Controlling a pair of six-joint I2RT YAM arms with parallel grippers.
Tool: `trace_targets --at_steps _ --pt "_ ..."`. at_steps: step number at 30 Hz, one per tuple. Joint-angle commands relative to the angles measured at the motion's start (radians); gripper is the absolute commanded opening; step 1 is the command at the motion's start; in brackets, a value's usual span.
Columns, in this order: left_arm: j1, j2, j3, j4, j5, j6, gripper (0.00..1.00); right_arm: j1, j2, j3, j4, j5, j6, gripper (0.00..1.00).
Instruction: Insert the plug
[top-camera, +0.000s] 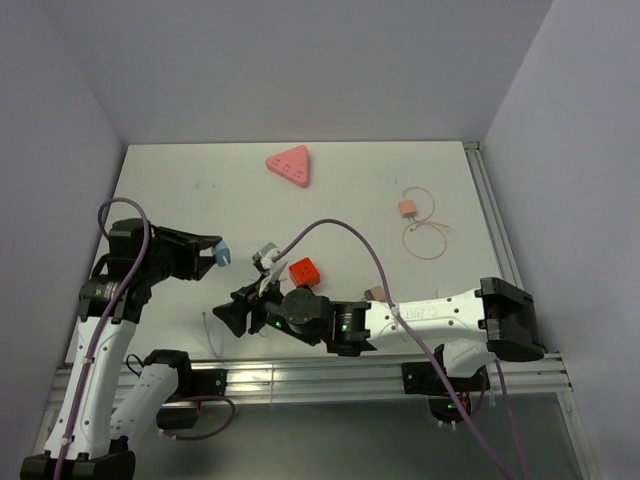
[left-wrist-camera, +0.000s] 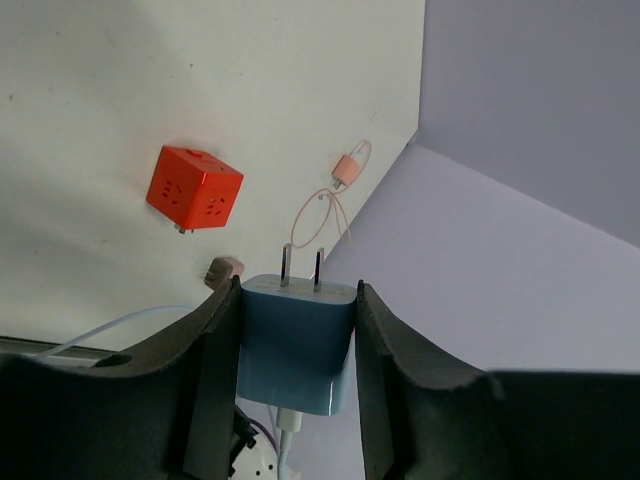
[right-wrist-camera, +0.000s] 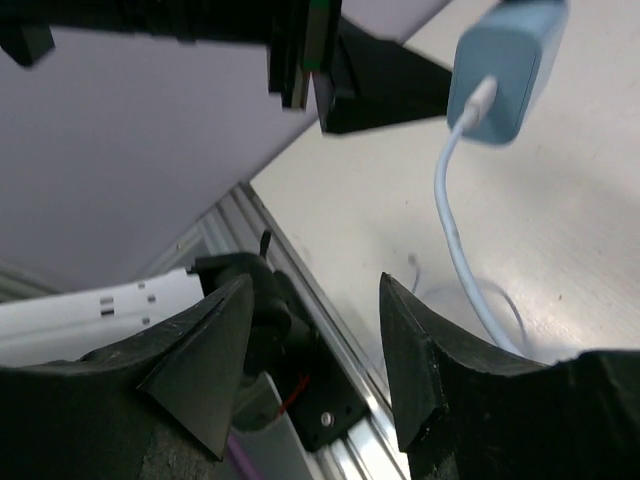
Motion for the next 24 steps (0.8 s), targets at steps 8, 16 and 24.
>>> trace_targets --at_steps 8,16,24 --pt "-0.006 -0.005 0.008 -0.020 0.018 -0.050 0.00 0.014 0.129 0.172 0.016 0.391 -0.056 0.63" --pt "-0.006 -0.014 -0.018 -0.031 0.018 -0.058 0.00 0.010 0.167 0.208 0.010 0.468 -0.033 0.66" --pt "-0.008 -0.011 -0.013 -0.034 0.035 -0.058 0.00 -0.026 0.220 0.278 -0.017 0.466 -0.024 0.63"
